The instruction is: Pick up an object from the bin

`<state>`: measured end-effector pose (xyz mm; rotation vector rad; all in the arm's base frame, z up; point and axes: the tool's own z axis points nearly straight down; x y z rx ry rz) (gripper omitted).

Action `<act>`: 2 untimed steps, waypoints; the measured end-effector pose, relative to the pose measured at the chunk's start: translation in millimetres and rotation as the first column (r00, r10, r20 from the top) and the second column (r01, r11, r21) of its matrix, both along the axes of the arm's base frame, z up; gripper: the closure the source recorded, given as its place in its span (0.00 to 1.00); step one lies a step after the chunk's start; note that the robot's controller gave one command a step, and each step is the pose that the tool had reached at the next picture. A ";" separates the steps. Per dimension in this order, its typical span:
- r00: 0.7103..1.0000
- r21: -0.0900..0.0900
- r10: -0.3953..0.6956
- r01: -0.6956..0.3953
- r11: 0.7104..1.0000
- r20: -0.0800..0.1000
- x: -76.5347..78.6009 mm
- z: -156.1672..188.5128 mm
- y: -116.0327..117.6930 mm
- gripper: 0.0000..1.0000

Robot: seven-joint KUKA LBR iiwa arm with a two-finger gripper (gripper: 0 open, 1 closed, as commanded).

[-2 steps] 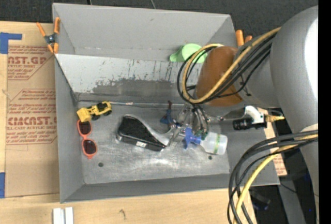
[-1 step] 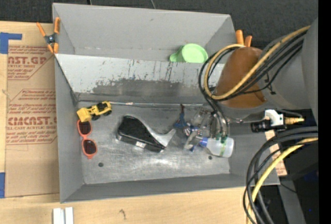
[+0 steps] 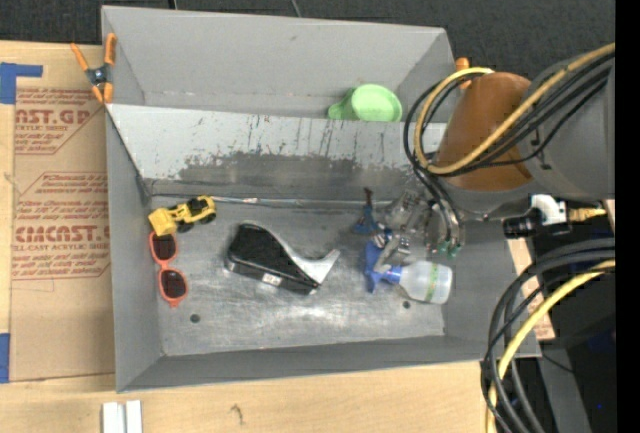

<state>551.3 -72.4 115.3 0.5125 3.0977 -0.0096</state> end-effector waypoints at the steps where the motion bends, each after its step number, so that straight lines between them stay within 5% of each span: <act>1: 1.000 0.008 0.007 -0.007 1.000 -0.009 -23.5 50.5 22.3 1.00; 2: 1.000 0.007 0.026 -0.026 1.000 -0.001 -20.7 89.7 2.1 1.00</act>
Offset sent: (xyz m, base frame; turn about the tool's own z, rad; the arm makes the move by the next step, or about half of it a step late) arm -0.0146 -0.0084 0.0978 -0.0318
